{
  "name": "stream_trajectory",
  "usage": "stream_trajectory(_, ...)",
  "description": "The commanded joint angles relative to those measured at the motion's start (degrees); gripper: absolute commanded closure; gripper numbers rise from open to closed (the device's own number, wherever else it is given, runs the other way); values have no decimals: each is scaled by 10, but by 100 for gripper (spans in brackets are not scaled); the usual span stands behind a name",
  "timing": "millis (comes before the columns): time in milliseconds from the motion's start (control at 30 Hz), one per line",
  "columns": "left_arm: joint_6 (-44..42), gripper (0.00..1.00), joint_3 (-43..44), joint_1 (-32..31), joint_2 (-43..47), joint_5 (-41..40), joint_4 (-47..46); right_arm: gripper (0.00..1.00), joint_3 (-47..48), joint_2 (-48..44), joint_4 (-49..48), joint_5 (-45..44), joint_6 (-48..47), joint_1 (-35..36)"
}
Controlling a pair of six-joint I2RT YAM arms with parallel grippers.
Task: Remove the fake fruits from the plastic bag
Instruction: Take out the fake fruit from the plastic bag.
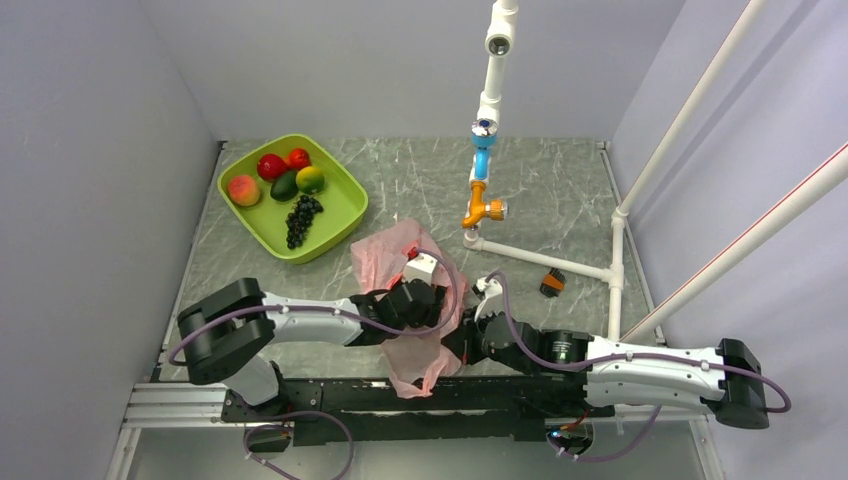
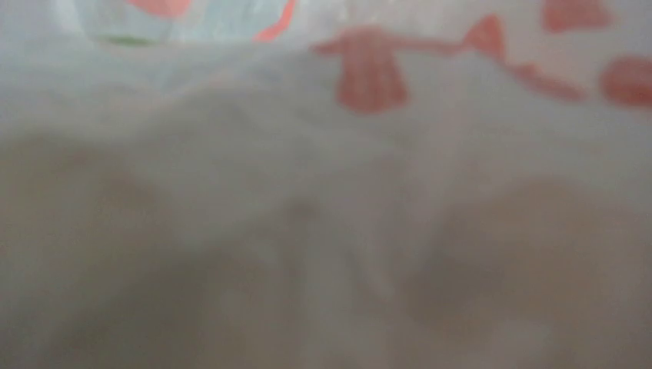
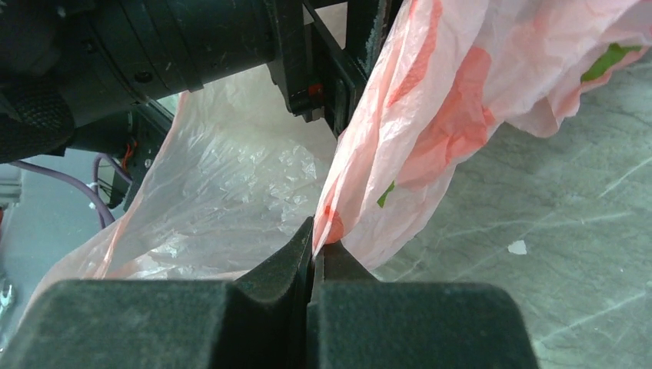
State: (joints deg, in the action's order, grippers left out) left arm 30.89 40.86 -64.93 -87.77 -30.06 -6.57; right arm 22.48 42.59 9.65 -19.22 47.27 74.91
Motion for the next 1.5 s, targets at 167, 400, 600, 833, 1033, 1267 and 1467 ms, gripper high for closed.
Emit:
stream_trajectory(167, -8, 37, 12, 2, -7, -32, -31, 100, -24, -22, -5, -8, 18, 1)
stream_trajectory(400, -23, 59, -10, 1, 104, -3, 0, 100, -41, -18, -11, -18, 20, 1)
stream_trajectory(600, -3, 73, -48, 1, 214, 24, 41, 100, -39, -7, -15, -25, 12, 0)
stream_trajectory(833, 17, 81, -72, 1, 299, 73, 117, 100, -23, -3, -6, -33, 0, 0)
stream_trajectory(1033, 23, 81, -111, 1, 387, 173, 183, 100, -11, -27, 17, -55, -11, 0)
stream_trajectory(1267, 46, 81, -124, 1, 582, 221, 297, 100, -1, -19, 21, -70, -31, -1)
stream_trajectory(1467, 34, 80, -11, 1, 639, 146, 431, 100, 7, 10, 2, -63, -42, -3)
